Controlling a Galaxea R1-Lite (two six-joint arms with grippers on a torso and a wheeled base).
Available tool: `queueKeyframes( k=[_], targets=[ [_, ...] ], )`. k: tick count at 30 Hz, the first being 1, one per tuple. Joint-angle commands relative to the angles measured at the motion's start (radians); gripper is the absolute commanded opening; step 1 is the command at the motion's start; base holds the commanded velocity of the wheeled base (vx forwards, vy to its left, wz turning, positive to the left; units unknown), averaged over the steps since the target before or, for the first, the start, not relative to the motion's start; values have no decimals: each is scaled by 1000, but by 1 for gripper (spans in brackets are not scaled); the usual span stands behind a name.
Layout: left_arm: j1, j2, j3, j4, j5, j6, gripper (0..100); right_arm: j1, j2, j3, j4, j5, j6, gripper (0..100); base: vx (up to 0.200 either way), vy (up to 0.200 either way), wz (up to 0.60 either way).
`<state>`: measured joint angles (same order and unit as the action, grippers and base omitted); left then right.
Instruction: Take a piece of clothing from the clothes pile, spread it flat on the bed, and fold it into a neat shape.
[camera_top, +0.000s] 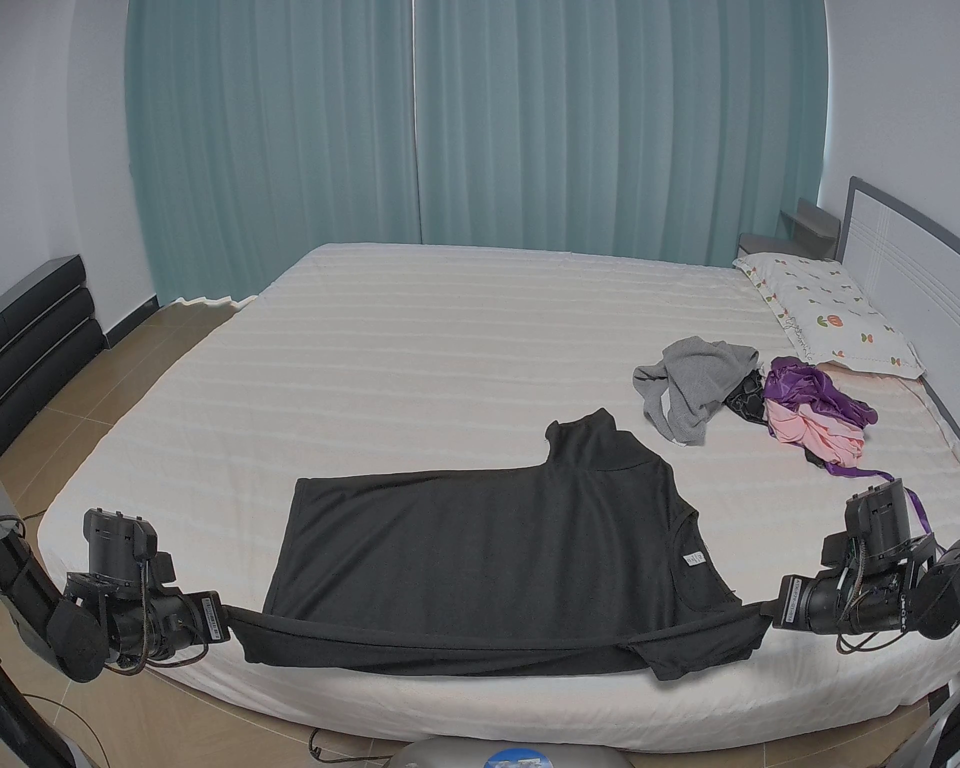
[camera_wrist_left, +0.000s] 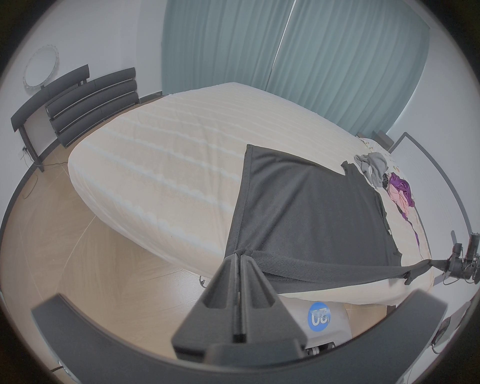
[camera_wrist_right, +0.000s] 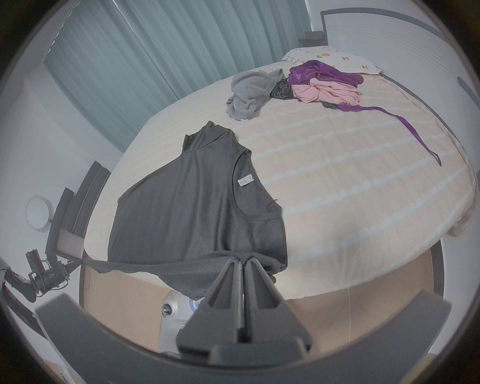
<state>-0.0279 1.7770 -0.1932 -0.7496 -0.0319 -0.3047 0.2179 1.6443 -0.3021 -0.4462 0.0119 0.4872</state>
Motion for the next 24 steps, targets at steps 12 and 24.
queueKeyframes(
  k=[12, 24],
  targets=[
    [0, -28, 18, 3, 0, -11, 0, -35, -3, 26, 0, 14, -1, 0, 0, 0, 0],
    [-21, -91, 46, 35, 0, -8, 0, -9, -38, 37, -78, 14, -1, 0, 0, 0, 0]
  ],
)
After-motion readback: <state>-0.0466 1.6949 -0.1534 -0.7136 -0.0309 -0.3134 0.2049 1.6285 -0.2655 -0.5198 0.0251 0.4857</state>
